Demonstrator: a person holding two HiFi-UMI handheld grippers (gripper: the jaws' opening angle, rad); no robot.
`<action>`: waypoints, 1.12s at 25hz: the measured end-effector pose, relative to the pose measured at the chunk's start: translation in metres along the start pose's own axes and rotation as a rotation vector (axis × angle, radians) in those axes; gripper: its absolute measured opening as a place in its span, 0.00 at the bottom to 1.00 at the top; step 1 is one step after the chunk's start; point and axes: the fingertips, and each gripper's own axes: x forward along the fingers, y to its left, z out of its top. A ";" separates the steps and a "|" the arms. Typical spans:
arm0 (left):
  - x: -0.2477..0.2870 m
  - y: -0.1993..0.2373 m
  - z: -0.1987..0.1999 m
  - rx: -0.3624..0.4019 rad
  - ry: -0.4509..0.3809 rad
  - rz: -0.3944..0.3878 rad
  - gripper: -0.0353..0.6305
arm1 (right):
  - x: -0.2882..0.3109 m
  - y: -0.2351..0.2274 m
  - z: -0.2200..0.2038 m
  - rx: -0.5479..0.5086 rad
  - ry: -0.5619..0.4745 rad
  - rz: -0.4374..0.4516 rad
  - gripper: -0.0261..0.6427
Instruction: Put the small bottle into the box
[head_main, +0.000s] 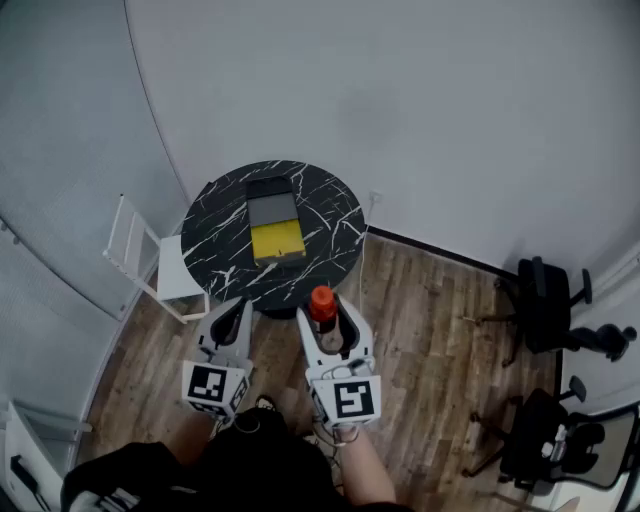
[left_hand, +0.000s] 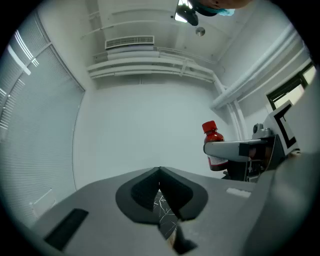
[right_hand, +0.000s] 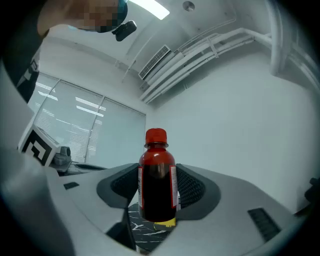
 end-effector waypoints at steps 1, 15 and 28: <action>-0.002 0.000 -0.001 0.002 0.003 -0.002 0.05 | -0.002 0.002 0.000 0.001 -0.003 -0.001 0.36; -0.023 -0.009 -0.040 0.025 0.105 -0.023 0.05 | -0.031 0.004 -0.031 0.089 0.046 -0.028 0.36; 0.081 0.052 -0.091 -0.052 0.174 -0.090 0.05 | 0.062 -0.035 -0.078 0.090 0.205 -0.064 0.36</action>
